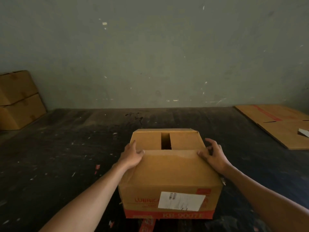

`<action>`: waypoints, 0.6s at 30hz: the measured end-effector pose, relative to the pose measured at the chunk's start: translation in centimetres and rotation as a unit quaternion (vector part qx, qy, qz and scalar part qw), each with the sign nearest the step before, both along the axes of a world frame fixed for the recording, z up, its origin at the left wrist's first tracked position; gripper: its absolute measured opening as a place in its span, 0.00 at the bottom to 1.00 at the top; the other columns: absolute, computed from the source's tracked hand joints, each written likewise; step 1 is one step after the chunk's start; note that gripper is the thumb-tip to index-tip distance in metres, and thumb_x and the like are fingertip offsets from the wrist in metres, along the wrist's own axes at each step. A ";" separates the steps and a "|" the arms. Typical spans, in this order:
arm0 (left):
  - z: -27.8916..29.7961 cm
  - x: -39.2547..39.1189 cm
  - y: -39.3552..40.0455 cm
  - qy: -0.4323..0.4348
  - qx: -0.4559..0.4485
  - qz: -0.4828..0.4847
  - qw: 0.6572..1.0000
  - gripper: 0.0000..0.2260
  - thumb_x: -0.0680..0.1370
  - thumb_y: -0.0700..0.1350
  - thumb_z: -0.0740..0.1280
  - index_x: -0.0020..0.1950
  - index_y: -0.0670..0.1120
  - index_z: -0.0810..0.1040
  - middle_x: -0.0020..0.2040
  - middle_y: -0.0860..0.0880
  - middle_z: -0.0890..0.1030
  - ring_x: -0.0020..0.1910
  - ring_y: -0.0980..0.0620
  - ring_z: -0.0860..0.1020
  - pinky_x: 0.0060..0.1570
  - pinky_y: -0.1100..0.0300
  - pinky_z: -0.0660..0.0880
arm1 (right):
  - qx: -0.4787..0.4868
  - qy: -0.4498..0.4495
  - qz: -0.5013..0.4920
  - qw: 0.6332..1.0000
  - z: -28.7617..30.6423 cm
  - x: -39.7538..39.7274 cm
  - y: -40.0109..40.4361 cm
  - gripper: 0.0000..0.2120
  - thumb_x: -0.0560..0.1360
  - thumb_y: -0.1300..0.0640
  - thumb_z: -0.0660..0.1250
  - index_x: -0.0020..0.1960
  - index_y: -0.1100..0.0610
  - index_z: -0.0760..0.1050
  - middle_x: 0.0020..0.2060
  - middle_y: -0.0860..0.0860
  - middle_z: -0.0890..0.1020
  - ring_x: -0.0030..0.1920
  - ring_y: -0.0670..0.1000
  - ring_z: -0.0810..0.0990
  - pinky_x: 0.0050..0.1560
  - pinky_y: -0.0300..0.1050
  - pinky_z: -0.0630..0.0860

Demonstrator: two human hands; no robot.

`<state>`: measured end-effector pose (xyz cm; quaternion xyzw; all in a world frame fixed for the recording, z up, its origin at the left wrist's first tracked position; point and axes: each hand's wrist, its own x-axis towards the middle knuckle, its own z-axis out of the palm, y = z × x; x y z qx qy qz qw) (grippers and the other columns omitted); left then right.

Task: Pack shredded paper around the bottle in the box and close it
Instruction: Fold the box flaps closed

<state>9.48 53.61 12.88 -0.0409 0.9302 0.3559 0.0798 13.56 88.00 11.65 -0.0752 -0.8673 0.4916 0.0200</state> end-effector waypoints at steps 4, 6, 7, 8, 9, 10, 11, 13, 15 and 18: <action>-1.5 -1.5 0.4 -0.014 -0.107 0.016 0.994 0.35 0.78 0.69 0.53 0.80 0.55 0.48 0.81 0.47 0.47 0.74 0.38 0.63 0.67 0.40 0.64 | 0.004 -0.041 -0.020 0.999 0.3 -5.9 0.1 0.33 0.78 0.48 0.67 0.78 0.47 0.55 0.73 0.57 0.64 0.64 0.59 0.73 0.58 0.59 0.76; -2.3 -1.6 0.4 -0.010 -0.130 0.028 0.991 0.35 0.77 0.71 0.51 0.79 0.57 0.49 0.80 0.47 0.49 0.71 0.37 0.66 0.64 0.41 0.67 | -0.011 -0.066 -0.036 0.997 0.5 -8.8 -0.2 0.30 0.81 0.47 0.62 0.79 0.49 0.54 0.74 0.59 0.65 0.67 0.62 0.71 0.62 0.61 0.73; -2.7 -1.6 0.3 0.000 -0.139 0.028 0.990 0.34 0.76 0.71 0.50 0.79 0.58 0.49 0.80 0.47 0.50 0.70 0.37 0.68 0.63 0.41 0.69 | -0.019 -0.082 -0.046 0.995 0.6 -10.1 -0.4 0.29 0.82 0.46 0.59 0.79 0.50 0.54 0.74 0.59 0.65 0.68 0.62 0.71 0.64 0.62 0.71; -2.9 -1.6 0.2 0.012 -0.144 0.030 0.989 0.34 0.76 0.71 0.50 0.78 0.58 0.50 0.79 0.47 0.52 0.68 0.37 0.69 0.61 0.42 0.70 | -0.028 -0.102 -0.055 0.993 0.7 -11.4 -0.7 0.28 0.83 0.44 0.56 0.79 0.51 0.54 0.74 0.60 0.66 0.68 0.62 0.70 0.65 0.61 0.69; -3.1 -1.6 0.1 0.023 -0.145 0.031 0.989 0.34 0.76 0.71 0.50 0.78 0.59 0.50 0.79 0.47 0.53 0.67 0.38 0.70 0.60 0.43 0.70 | -0.036 -0.122 -0.064 0.990 0.9 -12.6 -1.1 0.28 0.83 0.42 0.53 0.79 0.53 0.55 0.73 0.60 0.67 0.69 0.63 0.70 0.67 0.61 0.68; -3.2 -1.7 0.0 0.031 -0.147 0.033 0.988 0.33 0.76 0.71 0.50 0.78 0.59 0.50 0.78 0.47 0.54 0.67 0.38 0.71 0.59 0.43 0.71 | -0.042 -0.137 -0.070 0.987 1.1 -13.7 -1.5 0.29 0.83 0.41 0.51 0.79 0.55 0.57 0.72 0.61 0.68 0.69 0.63 0.70 0.69 0.61 0.66; -3.3 -1.7 0.0 0.036 -0.152 0.031 0.987 0.33 0.76 0.71 0.50 0.78 0.60 0.50 0.78 0.47 0.54 0.67 0.39 0.70 0.59 0.43 0.70 | -0.044 -0.144 -0.074 0.986 1.4 -14.7 -1.8 0.29 0.83 0.41 0.50 0.78 0.57 0.59 0.71 0.62 0.69 0.69 0.63 0.70 0.70 0.61 0.65; -3.5 -1.7 0.0 0.032 -0.164 0.025 0.986 0.33 0.76 0.71 0.50 0.78 0.60 0.48 0.79 0.48 0.52 0.69 0.38 0.69 0.61 0.42 0.69 | -0.053 -0.128 -0.095 0.986 2.0 -16.3 -2.3 0.30 0.83 0.41 0.51 0.75 0.61 0.64 0.70 0.64 0.70 0.68 0.64 0.70 0.70 0.58 0.65; -3.5 -1.6 0.0 0.023 -0.171 0.024 0.985 0.33 0.76 0.71 0.49 0.78 0.60 0.47 0.80 0.48 0.51 0.70 0.38 0.68 0.63 0.41 0.68 | -0.094 -0.095 -0.135 0.982 2.9 -17.5 -2.7 0.30 0.83 0.43 0.54 0.73 0.66 0.65 0.70 0.65 0.71 0.69 0.65 0.69 0.68 0.55 0.65; -3.5 -1.8 0.1 0.013 -0.170 0.031 0.985 0.33 0.76 0.71 0.48 0.77 0.60 0.48 0.80 0.48 0.51 0.69 0.38 0.68 0.63 0.42 0.68 | -0.187 -0.035 -0.192 0.963 5.1 -18.7 -3.5 0.29 0.83 0.44 0.56 0.73 0.65 0.65 0.70 0.63 0.71 0.69 0.63 0.69 0.66 0.53 0.66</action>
